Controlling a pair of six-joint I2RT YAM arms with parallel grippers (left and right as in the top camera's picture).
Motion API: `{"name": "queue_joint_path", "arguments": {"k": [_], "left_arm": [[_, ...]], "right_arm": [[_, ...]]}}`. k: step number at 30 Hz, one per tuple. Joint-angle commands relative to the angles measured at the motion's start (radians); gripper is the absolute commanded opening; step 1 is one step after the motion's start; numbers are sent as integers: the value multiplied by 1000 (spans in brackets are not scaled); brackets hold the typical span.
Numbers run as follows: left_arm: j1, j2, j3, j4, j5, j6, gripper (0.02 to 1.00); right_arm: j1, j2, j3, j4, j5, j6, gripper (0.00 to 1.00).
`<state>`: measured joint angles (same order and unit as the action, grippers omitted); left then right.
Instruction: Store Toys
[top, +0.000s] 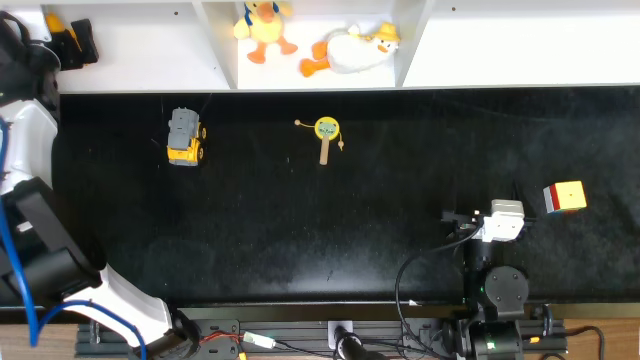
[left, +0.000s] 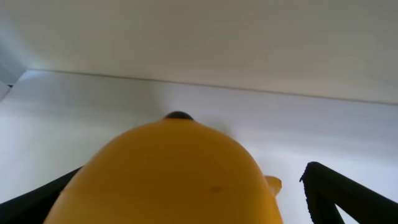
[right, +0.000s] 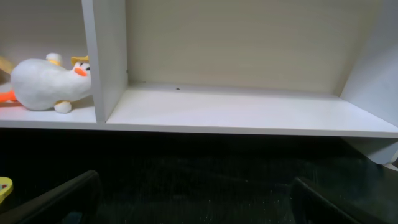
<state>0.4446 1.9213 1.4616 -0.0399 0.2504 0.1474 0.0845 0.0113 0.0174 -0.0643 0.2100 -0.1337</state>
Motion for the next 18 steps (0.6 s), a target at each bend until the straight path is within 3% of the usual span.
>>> {"name": "queue_joint_path", "arguments": {"k": [1,18], "left_arm": [[-3,-56,17,-23,10,-18,998],[-2,-95,17,-67,-33,-14,996]], "right_arm": [[-6,-8,-12,5,0,7,996],[-6,-8,-12,5,0,7,993]]}}
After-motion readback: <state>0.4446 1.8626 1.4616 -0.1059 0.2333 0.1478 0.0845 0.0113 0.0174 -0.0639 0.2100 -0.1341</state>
